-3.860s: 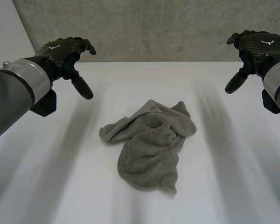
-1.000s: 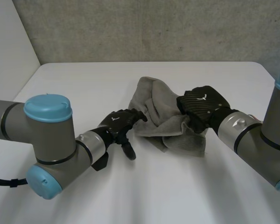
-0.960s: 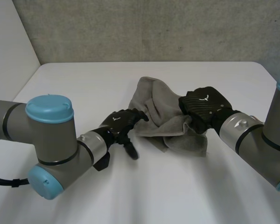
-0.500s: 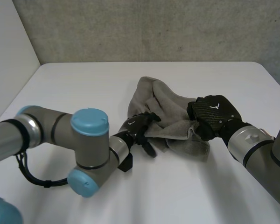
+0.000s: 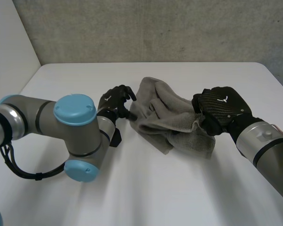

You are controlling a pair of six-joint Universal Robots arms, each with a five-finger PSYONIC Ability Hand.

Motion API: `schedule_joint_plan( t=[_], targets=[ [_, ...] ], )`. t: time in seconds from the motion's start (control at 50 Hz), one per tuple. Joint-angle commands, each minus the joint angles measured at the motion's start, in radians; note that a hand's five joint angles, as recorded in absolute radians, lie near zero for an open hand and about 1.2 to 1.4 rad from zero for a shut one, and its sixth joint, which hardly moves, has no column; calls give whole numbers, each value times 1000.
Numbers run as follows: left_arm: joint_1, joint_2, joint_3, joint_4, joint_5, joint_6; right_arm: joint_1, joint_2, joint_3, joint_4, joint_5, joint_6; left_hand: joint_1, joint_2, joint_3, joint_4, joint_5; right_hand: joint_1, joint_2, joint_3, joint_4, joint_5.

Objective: Fold the towel.

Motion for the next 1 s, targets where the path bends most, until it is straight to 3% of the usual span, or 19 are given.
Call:
schedule_joint_plan(
  t=[0.02,0.12,0.26,0.48,1.0],
  targets=[
    [9,13,-26,-2,8,-22,3,-13,6,1,2,0,4,10,13,15,5,120,135,83,60,91],
    [7,1,-32,-2,28,-22,3,-28,12,0,2,2,4,10,13,15,5,120,135,83,60,91],
    [-8,-16,-44,-4,123,-29,2,-33,12,-2,0,0,4,10,13,15,5,120,135,83,60,91],
    [-27,79,-131,1,237,-58,-7,-7,12,-4,-6,-5,-7,-2,1,3,-7,120,135,83,60,91],
    [-47,-69,-84,76,244,-37,-9,29,12,-11,-3,-3,-13,-8,-5,-3,-13,120,135,83,60,91]
  ],
)
